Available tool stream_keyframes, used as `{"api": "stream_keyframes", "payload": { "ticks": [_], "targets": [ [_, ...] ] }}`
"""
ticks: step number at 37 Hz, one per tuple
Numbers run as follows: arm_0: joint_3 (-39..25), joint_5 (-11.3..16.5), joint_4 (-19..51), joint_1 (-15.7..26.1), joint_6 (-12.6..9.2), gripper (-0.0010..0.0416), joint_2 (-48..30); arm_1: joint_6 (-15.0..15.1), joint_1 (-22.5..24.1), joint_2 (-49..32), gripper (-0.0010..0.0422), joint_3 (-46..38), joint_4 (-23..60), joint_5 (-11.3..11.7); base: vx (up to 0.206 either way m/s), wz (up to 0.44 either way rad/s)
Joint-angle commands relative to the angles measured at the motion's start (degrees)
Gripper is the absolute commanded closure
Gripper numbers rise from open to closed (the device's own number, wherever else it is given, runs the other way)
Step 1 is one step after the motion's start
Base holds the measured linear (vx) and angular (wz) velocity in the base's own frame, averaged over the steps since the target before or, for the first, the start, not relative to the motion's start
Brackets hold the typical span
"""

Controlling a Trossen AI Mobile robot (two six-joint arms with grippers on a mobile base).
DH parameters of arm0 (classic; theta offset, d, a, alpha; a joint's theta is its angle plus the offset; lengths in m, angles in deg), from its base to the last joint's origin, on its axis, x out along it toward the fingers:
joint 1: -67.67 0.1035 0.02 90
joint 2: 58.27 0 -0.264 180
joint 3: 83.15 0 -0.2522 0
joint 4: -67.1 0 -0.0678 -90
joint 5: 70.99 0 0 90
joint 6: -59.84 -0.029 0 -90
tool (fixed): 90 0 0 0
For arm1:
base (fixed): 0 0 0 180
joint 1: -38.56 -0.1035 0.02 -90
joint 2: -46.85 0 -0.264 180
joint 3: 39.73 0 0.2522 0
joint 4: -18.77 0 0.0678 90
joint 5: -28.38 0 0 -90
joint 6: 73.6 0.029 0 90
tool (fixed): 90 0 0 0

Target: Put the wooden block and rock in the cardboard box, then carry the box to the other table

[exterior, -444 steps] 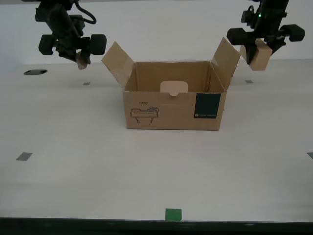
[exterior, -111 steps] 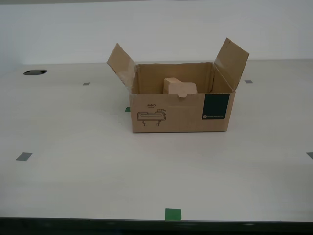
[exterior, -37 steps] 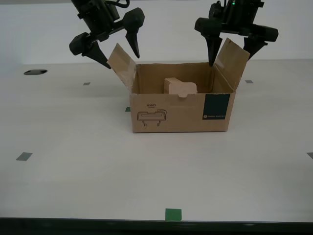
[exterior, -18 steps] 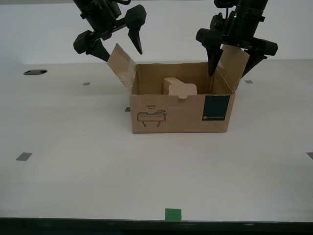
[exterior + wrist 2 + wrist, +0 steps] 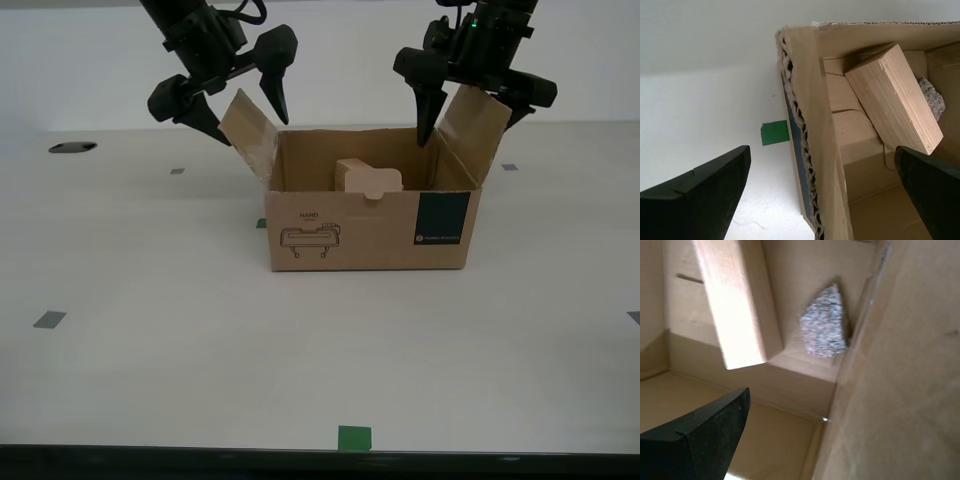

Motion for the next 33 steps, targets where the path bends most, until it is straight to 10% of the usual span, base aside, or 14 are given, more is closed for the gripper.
{"api": "stream_keyframes", "payload": {
  "ticks": [1, 33],
  "targets": [
    [-0.07, 2.71, 0.07, 0.02, 0.02, 0.0018, 0.0, 0.07, 0.02, 0.0, 0.0018, -0.04, -0.26, -0.98, 0.0, 0.0],
    [-0.04, 3.43, 0.02, 0.02, 0.04, 0.0018, 0.0, -1.01, 0.02, 0.02, 0.0018, 6.43, -8.81, -4.28, 0.0, 0.0]
  ]
}}
